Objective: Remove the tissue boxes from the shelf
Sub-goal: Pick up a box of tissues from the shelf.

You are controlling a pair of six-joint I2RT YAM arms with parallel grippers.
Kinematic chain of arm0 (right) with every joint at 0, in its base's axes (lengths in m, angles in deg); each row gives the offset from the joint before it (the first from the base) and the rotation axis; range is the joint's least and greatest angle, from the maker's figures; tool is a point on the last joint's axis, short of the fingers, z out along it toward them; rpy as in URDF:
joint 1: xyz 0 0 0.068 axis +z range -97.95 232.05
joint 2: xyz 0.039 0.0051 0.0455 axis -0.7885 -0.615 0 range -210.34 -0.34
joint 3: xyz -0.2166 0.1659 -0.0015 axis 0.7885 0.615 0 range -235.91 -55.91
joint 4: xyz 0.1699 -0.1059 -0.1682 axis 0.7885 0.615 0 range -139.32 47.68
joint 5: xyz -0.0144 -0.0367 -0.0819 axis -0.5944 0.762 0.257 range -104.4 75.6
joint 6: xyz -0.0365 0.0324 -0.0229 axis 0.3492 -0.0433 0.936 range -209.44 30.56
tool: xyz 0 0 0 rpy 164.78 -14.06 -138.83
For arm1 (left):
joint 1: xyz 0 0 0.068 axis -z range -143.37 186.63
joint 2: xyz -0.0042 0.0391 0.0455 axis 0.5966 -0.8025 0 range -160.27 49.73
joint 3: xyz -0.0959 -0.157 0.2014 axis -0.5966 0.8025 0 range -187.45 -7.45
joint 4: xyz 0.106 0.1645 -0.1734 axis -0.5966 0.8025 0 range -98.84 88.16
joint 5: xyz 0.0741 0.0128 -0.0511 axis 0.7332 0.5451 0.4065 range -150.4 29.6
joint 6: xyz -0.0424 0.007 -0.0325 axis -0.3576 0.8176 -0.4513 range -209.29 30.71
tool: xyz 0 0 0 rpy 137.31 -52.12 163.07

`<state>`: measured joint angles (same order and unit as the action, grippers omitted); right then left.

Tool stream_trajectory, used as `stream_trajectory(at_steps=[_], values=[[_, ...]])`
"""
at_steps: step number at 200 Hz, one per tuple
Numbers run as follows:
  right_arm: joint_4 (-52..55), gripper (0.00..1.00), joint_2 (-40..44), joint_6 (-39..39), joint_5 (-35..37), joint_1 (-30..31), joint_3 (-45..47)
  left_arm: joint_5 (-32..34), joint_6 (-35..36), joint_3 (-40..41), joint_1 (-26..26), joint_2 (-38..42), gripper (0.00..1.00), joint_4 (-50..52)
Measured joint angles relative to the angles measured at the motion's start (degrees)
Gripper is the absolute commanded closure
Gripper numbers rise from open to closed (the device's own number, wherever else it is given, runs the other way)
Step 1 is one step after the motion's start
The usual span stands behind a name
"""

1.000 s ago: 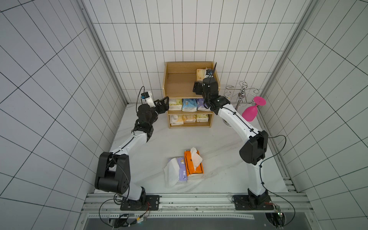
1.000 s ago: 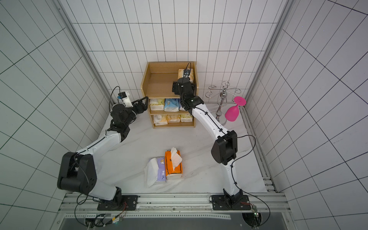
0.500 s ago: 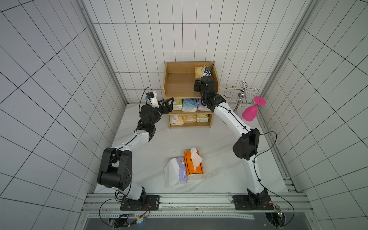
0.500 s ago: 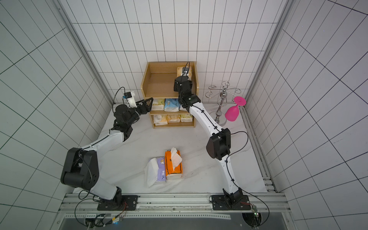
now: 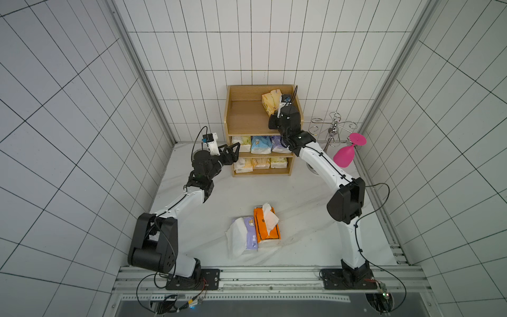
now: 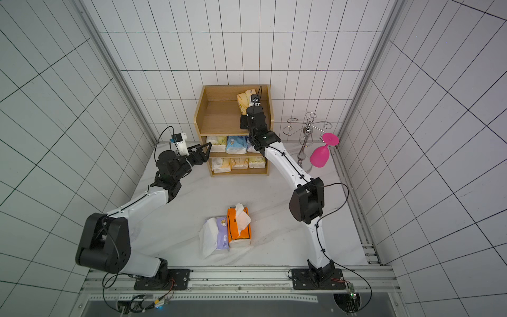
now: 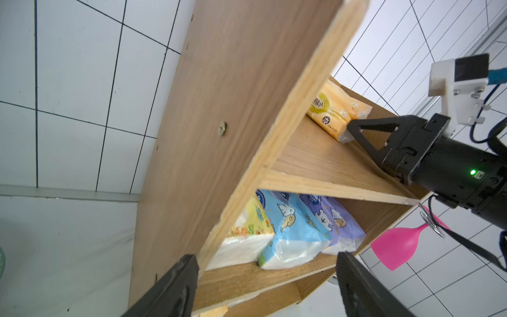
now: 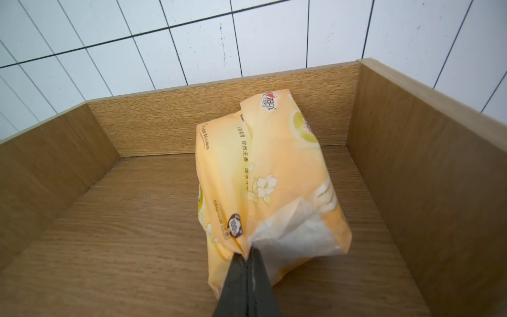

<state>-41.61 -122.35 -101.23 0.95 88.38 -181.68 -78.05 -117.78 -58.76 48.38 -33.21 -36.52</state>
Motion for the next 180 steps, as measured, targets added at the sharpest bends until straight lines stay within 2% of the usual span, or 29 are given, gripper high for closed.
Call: stream_trajectory(at_steps=[44,50,57,65,82,123,154,180], values=[[2.5,1.0,10.8,-0.3,-3.1,1.9,11.6,-0.4,0.0,2.5,1.0,8.3,0.17,6.5],[2.7,0.85,12.2,-0.5,-3.6,2.4,12.9,-0.3,0.0,2.7,1.1,9.6,0.16,7.4],[3.1,0.58,13.6,-1.0,-4.1,3.0,14.2,-0.1,0.0,3.1,1.2,11.1,0.16,8.3],[3.4,0.48,15.1,-1.4,-5.1,3.6,15.3,0.1,0.0,3.4,1.3,12.6,0.16,9.3],[4.1,0.35,17.6,-2.2,-7.2,4.6,16.8,0.3,0.0,3.8,1.9,15.7,0.15,11.6],[4.7,0.27,23.9,-6.5,-11.7,5.1,22.4,1.4,0.5,4.7,3.5,22.1,0.14,17.2],[5.6,0.2,26.1,-11.6,-16.3,1.4,22.8,2.0,0.6,6.1,4.0,25.5,0.14,19.2],[7.1,0.18,25.7,-13.2,-17.8,-0.9,22.0,2.3,0.5,6.3,4.3,25.8,0.14,20.2]])
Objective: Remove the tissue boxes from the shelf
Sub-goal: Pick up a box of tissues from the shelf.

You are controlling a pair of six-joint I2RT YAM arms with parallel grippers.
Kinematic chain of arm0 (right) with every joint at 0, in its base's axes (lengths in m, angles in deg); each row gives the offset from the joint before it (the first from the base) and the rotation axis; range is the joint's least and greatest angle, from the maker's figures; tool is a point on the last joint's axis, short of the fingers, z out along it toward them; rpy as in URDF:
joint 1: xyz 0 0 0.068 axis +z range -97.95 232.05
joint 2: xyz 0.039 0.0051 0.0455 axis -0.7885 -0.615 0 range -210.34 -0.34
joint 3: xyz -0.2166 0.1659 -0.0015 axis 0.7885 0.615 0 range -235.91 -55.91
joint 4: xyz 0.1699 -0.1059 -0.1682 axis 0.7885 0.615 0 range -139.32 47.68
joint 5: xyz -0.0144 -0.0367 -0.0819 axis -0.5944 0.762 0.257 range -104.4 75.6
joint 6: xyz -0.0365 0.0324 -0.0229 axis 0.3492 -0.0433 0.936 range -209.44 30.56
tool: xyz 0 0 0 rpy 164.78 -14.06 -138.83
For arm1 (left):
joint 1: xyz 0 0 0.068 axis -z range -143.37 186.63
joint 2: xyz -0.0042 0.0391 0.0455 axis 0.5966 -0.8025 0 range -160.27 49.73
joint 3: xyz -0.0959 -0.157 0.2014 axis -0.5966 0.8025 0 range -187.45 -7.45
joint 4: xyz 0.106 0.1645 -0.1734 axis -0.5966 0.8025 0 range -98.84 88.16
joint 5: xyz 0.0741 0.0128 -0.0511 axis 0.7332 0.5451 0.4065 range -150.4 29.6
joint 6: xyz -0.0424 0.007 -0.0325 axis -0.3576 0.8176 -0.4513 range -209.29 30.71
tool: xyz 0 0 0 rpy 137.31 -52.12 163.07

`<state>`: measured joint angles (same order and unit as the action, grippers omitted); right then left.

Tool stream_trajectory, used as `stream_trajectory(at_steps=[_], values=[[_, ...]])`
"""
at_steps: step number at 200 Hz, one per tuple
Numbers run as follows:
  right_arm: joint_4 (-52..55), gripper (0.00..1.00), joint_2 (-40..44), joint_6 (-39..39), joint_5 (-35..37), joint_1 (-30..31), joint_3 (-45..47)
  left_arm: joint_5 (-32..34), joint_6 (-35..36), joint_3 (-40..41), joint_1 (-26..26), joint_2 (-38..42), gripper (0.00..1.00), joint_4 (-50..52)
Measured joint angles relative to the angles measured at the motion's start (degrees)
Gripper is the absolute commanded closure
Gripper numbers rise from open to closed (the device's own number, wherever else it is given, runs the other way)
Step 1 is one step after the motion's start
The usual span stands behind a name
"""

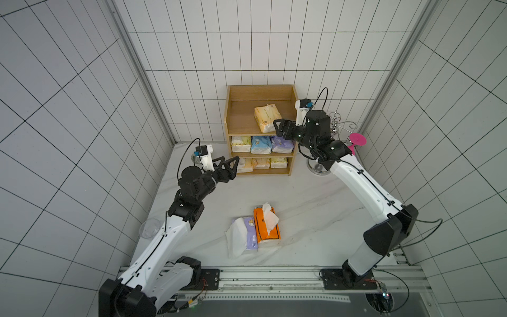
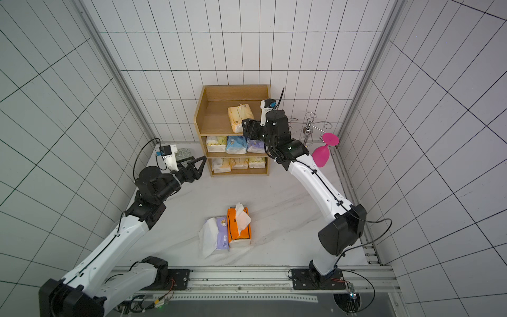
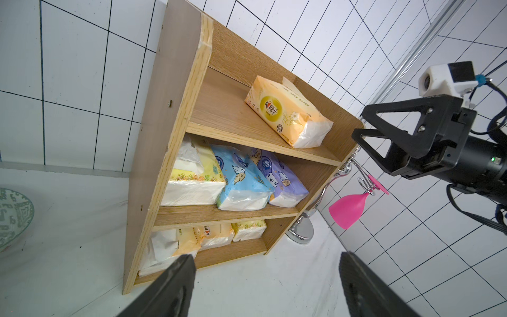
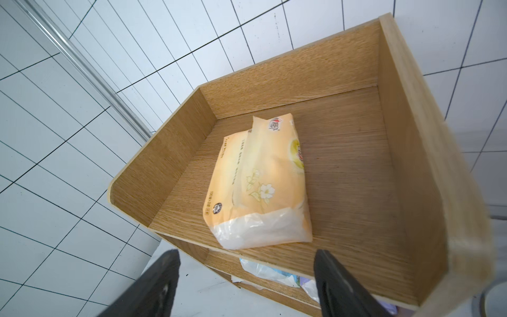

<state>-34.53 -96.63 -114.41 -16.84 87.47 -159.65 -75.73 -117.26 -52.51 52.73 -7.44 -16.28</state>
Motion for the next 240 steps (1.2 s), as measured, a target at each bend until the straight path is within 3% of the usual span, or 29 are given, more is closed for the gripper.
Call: stream_trajectory(at_steps=[100,180,240], values=[[-3.6,0.17,-7.3,0.8,-2.0,-0.7,-1.2,-0.2,1.5,1.2,0.5,-0.1,0.13,1.4],[-10.1,0.2,-4.2,1.8,-4.1,0.7,4.6,-0.8,3.4,1.2,0.5,-1.5,0.12,1.3],[-8.3,0.21,-3.6,4.5,-3.8,0.2,2.3,-1.1,3.4,1.2,0.5,-2.2,0.12,1.2]])
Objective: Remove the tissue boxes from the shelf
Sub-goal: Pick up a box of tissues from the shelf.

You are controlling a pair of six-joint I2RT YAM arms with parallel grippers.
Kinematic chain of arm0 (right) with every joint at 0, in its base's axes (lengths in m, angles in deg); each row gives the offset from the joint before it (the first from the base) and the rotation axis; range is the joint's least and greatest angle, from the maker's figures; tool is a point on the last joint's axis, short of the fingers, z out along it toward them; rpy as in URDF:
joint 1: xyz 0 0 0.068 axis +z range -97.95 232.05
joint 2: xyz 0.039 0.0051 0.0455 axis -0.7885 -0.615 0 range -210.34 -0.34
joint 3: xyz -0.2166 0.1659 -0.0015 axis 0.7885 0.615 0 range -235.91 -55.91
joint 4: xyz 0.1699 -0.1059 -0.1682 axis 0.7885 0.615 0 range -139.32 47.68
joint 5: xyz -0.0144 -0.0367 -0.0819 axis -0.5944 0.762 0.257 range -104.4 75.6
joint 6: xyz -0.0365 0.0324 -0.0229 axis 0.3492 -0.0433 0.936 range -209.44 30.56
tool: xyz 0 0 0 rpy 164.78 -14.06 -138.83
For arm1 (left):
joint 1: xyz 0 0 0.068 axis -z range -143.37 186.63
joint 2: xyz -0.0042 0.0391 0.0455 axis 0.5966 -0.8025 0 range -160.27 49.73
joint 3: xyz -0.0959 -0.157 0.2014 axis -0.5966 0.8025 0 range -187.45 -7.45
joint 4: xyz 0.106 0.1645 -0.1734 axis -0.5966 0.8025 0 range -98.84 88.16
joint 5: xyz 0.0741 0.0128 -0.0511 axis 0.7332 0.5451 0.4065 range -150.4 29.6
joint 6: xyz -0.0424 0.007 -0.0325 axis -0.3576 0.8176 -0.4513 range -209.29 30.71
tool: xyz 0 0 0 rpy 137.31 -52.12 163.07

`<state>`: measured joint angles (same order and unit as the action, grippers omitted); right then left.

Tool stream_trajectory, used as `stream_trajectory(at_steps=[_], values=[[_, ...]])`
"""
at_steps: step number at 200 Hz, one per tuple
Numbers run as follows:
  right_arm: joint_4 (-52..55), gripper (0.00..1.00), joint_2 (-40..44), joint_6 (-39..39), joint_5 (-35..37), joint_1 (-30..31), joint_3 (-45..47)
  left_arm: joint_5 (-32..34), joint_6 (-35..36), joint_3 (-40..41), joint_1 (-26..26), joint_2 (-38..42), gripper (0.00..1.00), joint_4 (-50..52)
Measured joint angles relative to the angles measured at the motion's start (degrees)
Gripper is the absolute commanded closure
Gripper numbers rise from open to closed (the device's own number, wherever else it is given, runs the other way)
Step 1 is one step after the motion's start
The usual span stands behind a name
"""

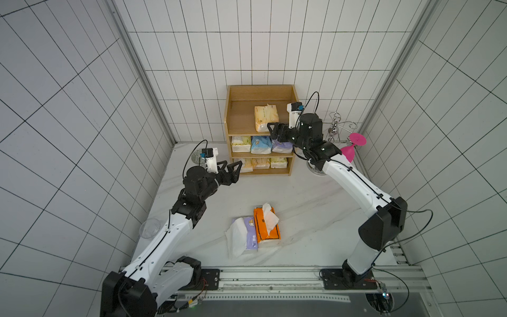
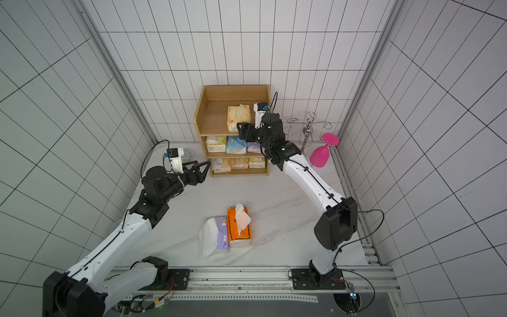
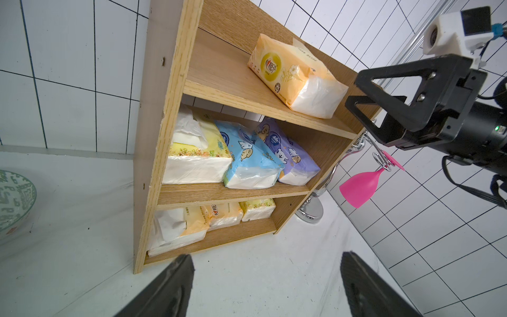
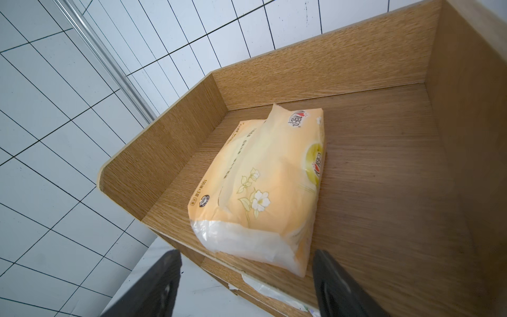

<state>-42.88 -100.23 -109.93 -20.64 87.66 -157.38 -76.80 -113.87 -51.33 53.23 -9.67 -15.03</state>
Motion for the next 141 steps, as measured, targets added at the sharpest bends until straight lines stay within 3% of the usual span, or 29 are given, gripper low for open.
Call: stream_trajectory(at_steps=[56,76,141], values=[[0.4,0.24,-4.9,1.2,0.0,0.0,-4.3,0.0,0.1,0.0,0.1,-0.7,0.12,0.0],[0.6,0.31,-6.5,1.8,0.1,0.0,-5.1,0.0,0.2,0.0,0.1,-0.7,0.12,0.0],[-0.6,0.92,-7.1,2.9,0.1,0.0,-5.1,0.0,0.2,0.0,0.2,-0.9,0.12,0.1]])
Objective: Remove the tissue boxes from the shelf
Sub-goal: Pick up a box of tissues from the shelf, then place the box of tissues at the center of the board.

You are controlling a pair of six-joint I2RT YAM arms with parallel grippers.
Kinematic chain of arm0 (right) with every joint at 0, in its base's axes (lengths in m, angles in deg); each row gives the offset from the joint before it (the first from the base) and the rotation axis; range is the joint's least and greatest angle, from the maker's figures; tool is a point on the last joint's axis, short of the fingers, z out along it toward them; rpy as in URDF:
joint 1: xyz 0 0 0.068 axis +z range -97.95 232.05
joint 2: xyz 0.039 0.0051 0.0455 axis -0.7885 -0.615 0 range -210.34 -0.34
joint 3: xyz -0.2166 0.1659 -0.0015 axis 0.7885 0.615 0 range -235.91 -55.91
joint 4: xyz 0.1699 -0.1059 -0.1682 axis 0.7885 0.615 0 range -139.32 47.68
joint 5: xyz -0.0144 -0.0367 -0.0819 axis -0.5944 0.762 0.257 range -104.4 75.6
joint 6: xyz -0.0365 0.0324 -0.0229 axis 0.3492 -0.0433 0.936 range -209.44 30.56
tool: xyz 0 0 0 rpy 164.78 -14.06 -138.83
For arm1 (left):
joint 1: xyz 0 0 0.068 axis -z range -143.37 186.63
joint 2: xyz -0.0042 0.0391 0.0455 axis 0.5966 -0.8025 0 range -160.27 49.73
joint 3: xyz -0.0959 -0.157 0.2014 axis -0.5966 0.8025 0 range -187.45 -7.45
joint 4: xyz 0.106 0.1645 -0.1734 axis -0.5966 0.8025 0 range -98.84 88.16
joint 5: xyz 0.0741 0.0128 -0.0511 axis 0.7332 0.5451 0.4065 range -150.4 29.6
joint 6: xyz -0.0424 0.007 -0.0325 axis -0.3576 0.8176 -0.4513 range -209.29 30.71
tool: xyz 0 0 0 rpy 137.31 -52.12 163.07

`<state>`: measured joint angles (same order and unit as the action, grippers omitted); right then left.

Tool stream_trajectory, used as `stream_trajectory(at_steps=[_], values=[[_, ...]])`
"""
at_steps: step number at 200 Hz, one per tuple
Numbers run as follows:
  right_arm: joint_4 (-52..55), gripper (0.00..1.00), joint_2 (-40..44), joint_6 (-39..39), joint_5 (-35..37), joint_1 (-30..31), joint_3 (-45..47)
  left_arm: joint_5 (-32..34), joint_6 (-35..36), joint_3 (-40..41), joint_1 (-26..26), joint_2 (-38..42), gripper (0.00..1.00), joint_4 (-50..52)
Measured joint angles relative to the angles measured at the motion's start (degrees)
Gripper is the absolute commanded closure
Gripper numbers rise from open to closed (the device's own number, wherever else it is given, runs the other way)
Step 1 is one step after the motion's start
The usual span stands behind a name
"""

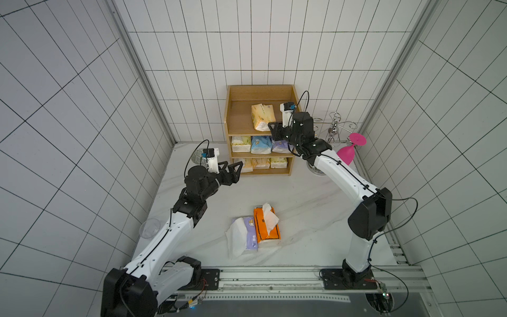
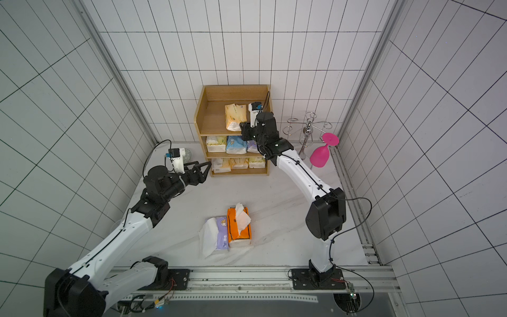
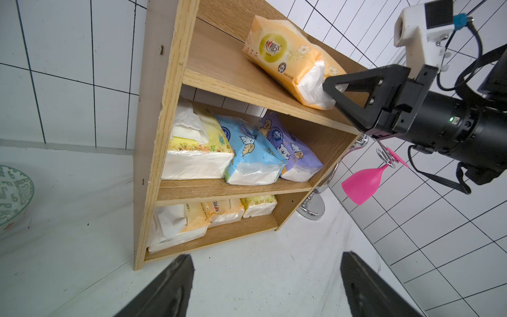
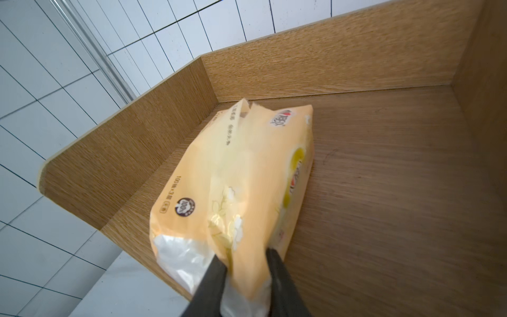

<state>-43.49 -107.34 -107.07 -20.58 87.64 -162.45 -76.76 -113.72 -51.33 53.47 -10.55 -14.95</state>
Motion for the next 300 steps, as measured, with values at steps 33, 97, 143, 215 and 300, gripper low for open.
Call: stream_trajectory(at_steps=[33,97,143,215,300], values=[[0.0,1.0,2.8,0.8,-0.6,0.0,1.6,0.8,-0.5,0.0,0.2,1.6,0.12,1.8],[1.5,1.0,26.9,2.5,1.6,3.8,25.0,5.5,-3.8,4.2,0.4,15.5,0.12,8.5],[5.8,1.0,48.8,1.0,5.7,8.0,46.9,7.4,-8.9,8.7,0.5,25.1,0.12,15.1],[14.9,1.0,71.4,-8.5,10.1,10.2,73.3,7.1,-15.5,15.7,1.9,31.8,0.13,21.9],[18.0,0.31,72.5,-21.0,10.6,15.8,84.0,8.7,-16.3,16.6,5.2,29.8,0.13,24.9]])
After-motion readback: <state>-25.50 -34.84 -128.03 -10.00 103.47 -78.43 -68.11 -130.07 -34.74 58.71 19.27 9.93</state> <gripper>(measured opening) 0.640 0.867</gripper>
